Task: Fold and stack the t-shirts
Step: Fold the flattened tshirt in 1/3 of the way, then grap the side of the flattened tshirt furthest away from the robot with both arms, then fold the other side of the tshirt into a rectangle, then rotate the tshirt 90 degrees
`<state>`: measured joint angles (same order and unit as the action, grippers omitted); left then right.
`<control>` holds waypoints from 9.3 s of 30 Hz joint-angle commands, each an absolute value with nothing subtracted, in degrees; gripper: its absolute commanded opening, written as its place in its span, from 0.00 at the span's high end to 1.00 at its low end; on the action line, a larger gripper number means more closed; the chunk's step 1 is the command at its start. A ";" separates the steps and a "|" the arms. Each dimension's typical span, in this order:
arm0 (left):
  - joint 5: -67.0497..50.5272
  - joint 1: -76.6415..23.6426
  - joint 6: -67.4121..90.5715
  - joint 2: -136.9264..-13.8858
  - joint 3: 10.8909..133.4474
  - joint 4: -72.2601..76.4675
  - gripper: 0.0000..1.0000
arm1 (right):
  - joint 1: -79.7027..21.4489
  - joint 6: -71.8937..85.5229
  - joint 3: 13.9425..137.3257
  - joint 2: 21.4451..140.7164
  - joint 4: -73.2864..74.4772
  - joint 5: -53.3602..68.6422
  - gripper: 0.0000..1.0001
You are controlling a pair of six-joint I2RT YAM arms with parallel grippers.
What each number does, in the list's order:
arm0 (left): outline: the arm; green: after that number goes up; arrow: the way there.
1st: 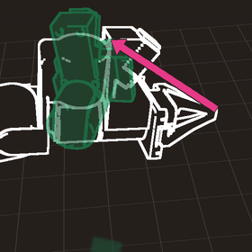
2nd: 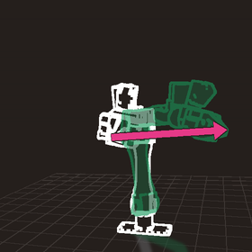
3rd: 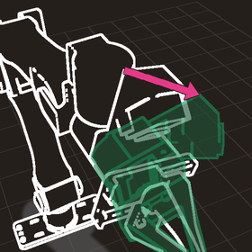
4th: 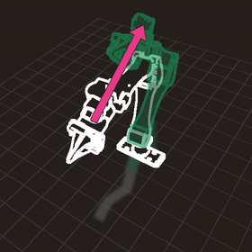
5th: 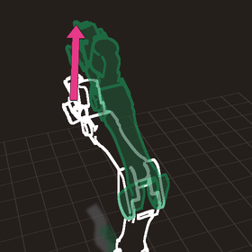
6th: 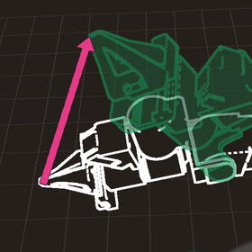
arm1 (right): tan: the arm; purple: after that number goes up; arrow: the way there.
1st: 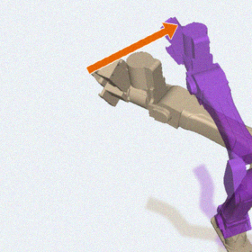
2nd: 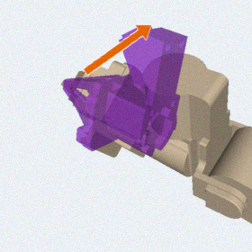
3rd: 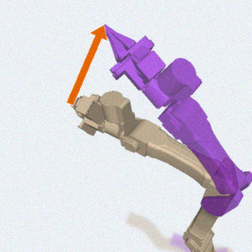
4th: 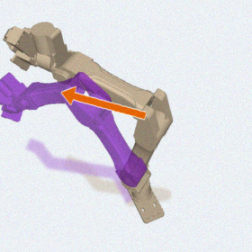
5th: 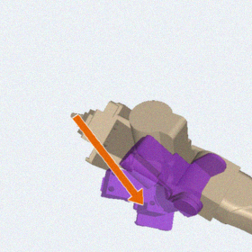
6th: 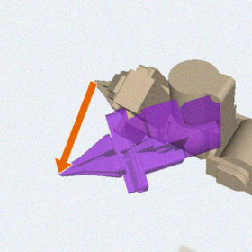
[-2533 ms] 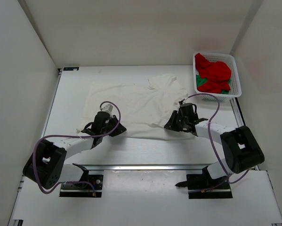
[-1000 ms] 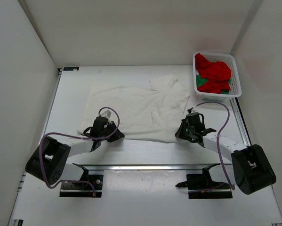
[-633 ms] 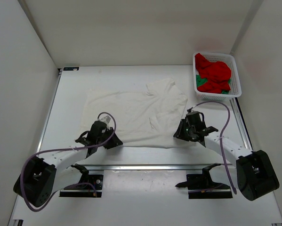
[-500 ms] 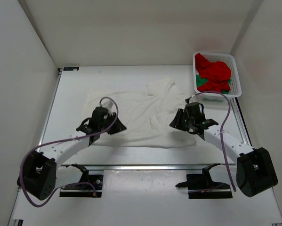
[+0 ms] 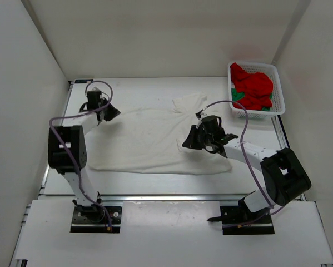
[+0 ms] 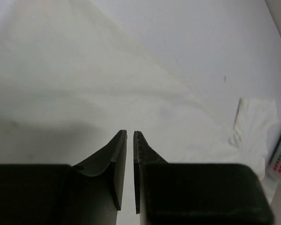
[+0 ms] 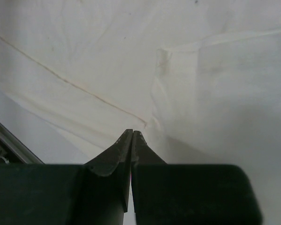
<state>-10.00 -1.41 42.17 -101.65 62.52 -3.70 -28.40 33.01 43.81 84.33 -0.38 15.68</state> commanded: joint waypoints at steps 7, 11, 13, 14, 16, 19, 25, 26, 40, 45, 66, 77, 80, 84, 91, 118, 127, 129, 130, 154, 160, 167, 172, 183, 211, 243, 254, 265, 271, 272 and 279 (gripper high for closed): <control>3.94 5.01 28.58 -119.69 93.59 -21.52 0.63 | -28.92 31.47 38.50 80.95 -7.21 18.11 1.00; 8.96 3.95 23.74 -127.95 105.26 -30.48 0.56 | -27.95 30.86 36.92 78.93 -7.21 18.37 1.00; 9.40 3.95 22.77 -129.64 107.40 -31.47 0.54 | -27.51 30.76 36.83 78.40 -7.73 18.72 1.00; 9.32 4.04 22.76 -130.16 107.75 -31.55 0.53 | -27.42 30.50 36.74 78.40 -7.56 19.07 1.00; 9.05 4.13 22.85 -131.48 108.71 -31.38 0.52 | -27.51 30.32 36.91 79.01 -7.30 19.33 1.00; 8.70 4.13 22.50 -133.32 110.74 -33.13 0.51 | -28.12 30.58 37.62 80.15 -7.38 19.16 1.00; 7.21 3.86 23.03 -134.47 111.71 -32.09 0.49 | -29.27 30.15 39.02 81.12 -6.86 19.16 1.00; 7.03 3.87 23.11 -134.56 111.80 -32.52 0.49 | -29.27 30.23 39.20 81.30 -6.86 19.16 1.00; 5.19 3.60 23.03 -139.04 119.54 -36.74 0.78 | -27.87 30.59 41.39 80.07 -6.15 19.42 0.99; 5.10 3.78 23.64 -136.59 115.32 -34.19 0.95 | -24.09 30.76 45.60 82.08 -6.24 19.34 0.88; -2.73 3.78 33.49 -118.65 96.24 -18.54 1.00 | -8.97 18.02 124.86 140.06 30.57 0.36 0.68; -3.86 3.78 34.01 -116.99 94.39 -17.05 1.00 | -5.98 18.28 147.13 155.57 39.47 5.87 0.56; -4.65 3.26 34.01 -117.07 94.04 -16.61 1.00 | -6.24 19.95 149.85 157.06 39.81 8.79 0.57; -4.22 3.34 33.40 -116.54 93.17 -16.35 1.00 | -6.41 21.27 150.12 158.03 37.97 10.80 0.60; -4.04 2.90 33.75 -115.13 91.58 -15.21 1.00 | -5.54 24.17 149.50 159.08 35.25 14.59 0.63; -8.96 9.84 37.61 -105.21 77.18 -7.65 1.00 | -9.84 14.59 161.19 148.81 64.49 15.06 1.00; -11.33 9.84 37.79 -103.45 73.47 -5.72 1.00 | -15.02 12.22 135.50 126.93 62.06 7.56 1.00; -12.74 10.72 38.50 -103.71 73.91 -5.63 1.00 | -15.03 12.22 127.64 121.84 58.02 5.63 1.00; -12.48 10.46 38.41 -103.45 74.09 -5.97 1.00 | -15.03 12.83 123.88 121.29 57.40 5.63 1.00; -11.52 16.52 36.48 -85.08 56.43 -6.24 1.00 | -10.99 19.77 59.36 75.86 27.60 7.91 1.00; -10.81 16.44 35.95 -82.09 49.66 -6.41 1.00 | -12.22 23.46 45.99 66.71 23.30 6.59 1.00; -12.04 21.00 37.87 -79.98 43.25 -7.21 1.00 | -14.77 27.95 33.68 60.64 19.25 5.27 1.00; -14.32 22.84 42.01 -77.97 39.73 -4.06 0.74 | -14.33 28.83 31.90 60.39 18.89 3.71 0.92; -7.92 7.84 44.57 -67.68 38.32 4.13 0.71 | -18.80 24.79 40.34 60.11 20.14 -1.34 0.88; -10.02 -26.28 46.23 -82.26 32.34 17.93 0.78 | -27.15 19.34 51.33 92.11 6.23 14.76 0.93; -9.84 -27.69 46.41 -81.65 33.75 17.84 0.78 | -28.74 20.48 51.75 88.06 14.05 10.54 1.00; -11.42 -26.63 47.46 -81.65 33.22 19.07 0.77 | -45.78 29.26 39.48 75.95 21.27 4.65 1.00; -11.77 -28.57 46.32 -89.63 41.03 17.49 0.78 | -25.77 26.10 42.62 75.48 9.16 9.31 0.98; -14.40 -21.55 48.69 -95.01 42.89 19.51 0.77 | -13.28 26.63 47.37 87.97 0.88 9.85 1.00; -14.41 -19.97 49.39 -95.62 42.28 20.03 0.77 | -11.88 26.72 47.29 89.46 -1.38 9.76 1.00; -18.62 -8.46 53.43 -99.57 37.46 25.55 0.78 | -6.51 27.86 48.52 96.23 -1.94 8.00 1.00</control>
<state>-15.20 -12.73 50.72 -98.63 40.16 21.17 -7.70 27.49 46.59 94.78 0.95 9.96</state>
